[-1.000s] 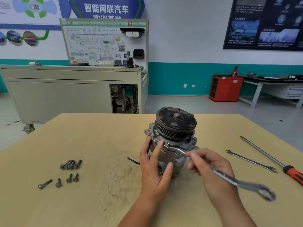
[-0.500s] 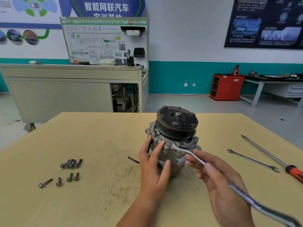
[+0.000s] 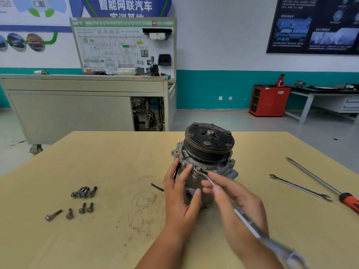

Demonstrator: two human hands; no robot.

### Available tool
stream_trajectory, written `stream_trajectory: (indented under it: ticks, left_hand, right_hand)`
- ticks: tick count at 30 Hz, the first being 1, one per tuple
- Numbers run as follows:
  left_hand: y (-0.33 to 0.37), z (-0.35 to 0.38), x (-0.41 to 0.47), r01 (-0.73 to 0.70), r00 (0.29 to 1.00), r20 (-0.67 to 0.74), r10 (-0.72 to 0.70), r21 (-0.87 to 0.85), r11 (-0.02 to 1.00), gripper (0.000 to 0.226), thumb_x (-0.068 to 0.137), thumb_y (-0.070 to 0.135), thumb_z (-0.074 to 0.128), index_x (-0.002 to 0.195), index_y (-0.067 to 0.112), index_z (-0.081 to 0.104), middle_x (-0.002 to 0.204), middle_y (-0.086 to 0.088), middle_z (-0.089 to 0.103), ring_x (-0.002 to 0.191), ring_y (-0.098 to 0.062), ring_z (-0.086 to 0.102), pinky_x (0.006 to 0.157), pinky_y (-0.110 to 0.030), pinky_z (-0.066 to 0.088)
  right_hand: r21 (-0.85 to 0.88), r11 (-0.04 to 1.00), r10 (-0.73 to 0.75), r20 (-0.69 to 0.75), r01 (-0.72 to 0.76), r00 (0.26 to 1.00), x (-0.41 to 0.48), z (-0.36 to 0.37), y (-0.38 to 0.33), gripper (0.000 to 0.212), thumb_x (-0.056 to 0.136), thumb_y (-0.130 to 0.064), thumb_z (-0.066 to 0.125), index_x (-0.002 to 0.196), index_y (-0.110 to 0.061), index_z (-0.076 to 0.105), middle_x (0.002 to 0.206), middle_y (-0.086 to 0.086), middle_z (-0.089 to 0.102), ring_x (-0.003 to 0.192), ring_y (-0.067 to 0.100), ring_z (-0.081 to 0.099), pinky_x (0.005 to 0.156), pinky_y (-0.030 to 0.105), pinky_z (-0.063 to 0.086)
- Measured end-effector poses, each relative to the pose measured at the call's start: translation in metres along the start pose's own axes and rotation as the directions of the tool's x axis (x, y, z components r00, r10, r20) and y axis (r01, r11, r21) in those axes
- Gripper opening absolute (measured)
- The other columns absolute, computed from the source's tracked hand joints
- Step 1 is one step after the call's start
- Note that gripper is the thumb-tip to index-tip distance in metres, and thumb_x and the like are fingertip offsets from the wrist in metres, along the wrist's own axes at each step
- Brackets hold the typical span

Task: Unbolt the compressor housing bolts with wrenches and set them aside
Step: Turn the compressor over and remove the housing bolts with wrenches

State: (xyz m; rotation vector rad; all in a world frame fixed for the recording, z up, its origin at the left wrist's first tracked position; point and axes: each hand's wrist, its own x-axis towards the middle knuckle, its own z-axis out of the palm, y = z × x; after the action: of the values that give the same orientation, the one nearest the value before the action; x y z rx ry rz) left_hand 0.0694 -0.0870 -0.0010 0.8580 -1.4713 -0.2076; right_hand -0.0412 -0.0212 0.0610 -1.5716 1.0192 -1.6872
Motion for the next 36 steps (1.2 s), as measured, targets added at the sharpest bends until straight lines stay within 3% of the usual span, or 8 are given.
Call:
stream_trajectory:
  ticks: [2,6,11,14,17,27,31,36]
  left_hand:
    - [0.000,-0.001,0.001,-0.007,1.000,0.006,0.007,0.001,1.000,0.052,0.082,0.031,0.050,0.133,0.034,0.043,0.148,-0.005,0.031,0.140,-0.010,0.027,0.113,-0.019,0.021]
    - [0.001,0.000,0.001,0.010,1.000,0.015,-0.009,-0.006,1.000,0.055,0.079,0.029,0.050,0.133,0.034,0.043,0.148,-0.005,0.030,0.140,-0.009,0.025,0.113,-0.019,0.021]
    - [0.000,-0.001,0.001,0.002,1.000,0.023,-0.002,-0.004,1.000,0.056,0.078,0.028,0.050,0.134,0.033,0.043,0.149,-0.002,0.029,0.140,-0.007,0.024,0.113,-0.018,0.020]
    - [-0.001,-0.001,0.000,-0.007,1.000,0.019,0.007,-0.005,1.000,0.056,0.078,0.028,0.051,0.134,0.032,0.044,0.149,-0.004,0.029,0.141,-0.009,0.024,0.113,-0.019,0.020]
    - [-0.001,-0.002,-0.001,-0.006,1.000,0.025,0.006,-0.003,1.000,0.056,0.079,0.030,0.051,0.134,0.034,0.043,0.150,-0.004,0.028,0.141,-0.010,0.024,0.113,-0.020,0.020]
    - [0.001,-0.002,0.000,0.000,0.999,0.035,0.001,-0.016,1.000,0.053,0.082,0.035,0.049,0.134,0.032,0.042,0.150,-0.006,0.028,0.141,-0.011,0.025,0.114,-0.023,0.021]
    - [0.001,-0.002,0.000,0.003,0.999,0.032,-0.003,-0.014,1.000,0.056,0.078,0.030,0.049,0.134,0.031,0.042,0.149,-0.005,0.028,0.140,-0.009,0.024,0.114,-0.020,0.020]
    - [0.001,-0.002,0.000,0.011,0.999,0.036,-0.010,-0.016,1.000,0.056,0.077,0.029,0.049,0.132,0.033,0.044,0.149,-0.003,0.028,0.141,-0.011,0.024,0.115,-0.024,0.021]
  right_hand:
    - [0.178,0.970,0.154,0.070,-0.164,0.986,0.024,-0.016,0.002,0.031,0.072,-0.013,0.048,0.081,-0.018,0.077,0.072,0.006,0.074,0.061,0.014,0.068,0.055,0.016,0.049]
    - [0.317,0.885,0.244,0.309,-0.342,0.919,0.060,-0.042,0.008,0.039,0.066,-0.014,0.037,0.067,-0.010,0.077,0.058,0.013,0.066,0.045,0.013,0.053,0.047,0.020,0.043]
    - [0.609,0.742,0.145,0.264,-0.281,0.954,0.049,-0.043,0.015,0.031,0.049,-0.038,0.077,0.070,-0.015,0.075,0.061,0.010,0.067,0.047,0.012,0.053,0.048,0.012,0.039]
    - [0.486,0.867,0.076,0.091,-0.111,0.993,0.018,-0.037,0.015,0.022,0.071,-0.023,0.060,0.086,-0.021,0.077,0.078,0.010,0.073,0.054,0.015,0.062,0.047,0.012,0.038]
    - [0.250,0.968,0.037,-0.020,-0.030,0.999,-0.002,-0.017,0.007,0.038,0.079,-0.015,0.045,0.099,-0.030,0.074,0.093,0.004,0.075,0.062,0.017,0.068,0.048,0.012,0.039]
    - [0.096,0.994,0.066,-0.062,-0.060,0.996,-0.006,0.010,-0.005,0.026,0.078,-0.026,0.052,0.094,-0.032,0.071,0.087,-0.009,0.075,0.062,0.017,0.070,0.060,0.013,0.051]
    - [0.197,0.951,0.223,0.101,-0.239,0.970,0.032,-0.022,-0.001,0.034,0.077,-0.012,0.043,0.075,-0.014,0.076,0.071,0.013,0.073,0.042,0.019,0.061,0.036,0.013,0.033]
    - [0.321,0.865,0.282,0.329,-0.387,0.901,0.071,-0.044,0.008,0.035,0.067,-0.014,0.041,0.066,-0.010,0.075,0.059,0.016,0.067,0.042,0.015,0.053,0.038,0.015,0.030]
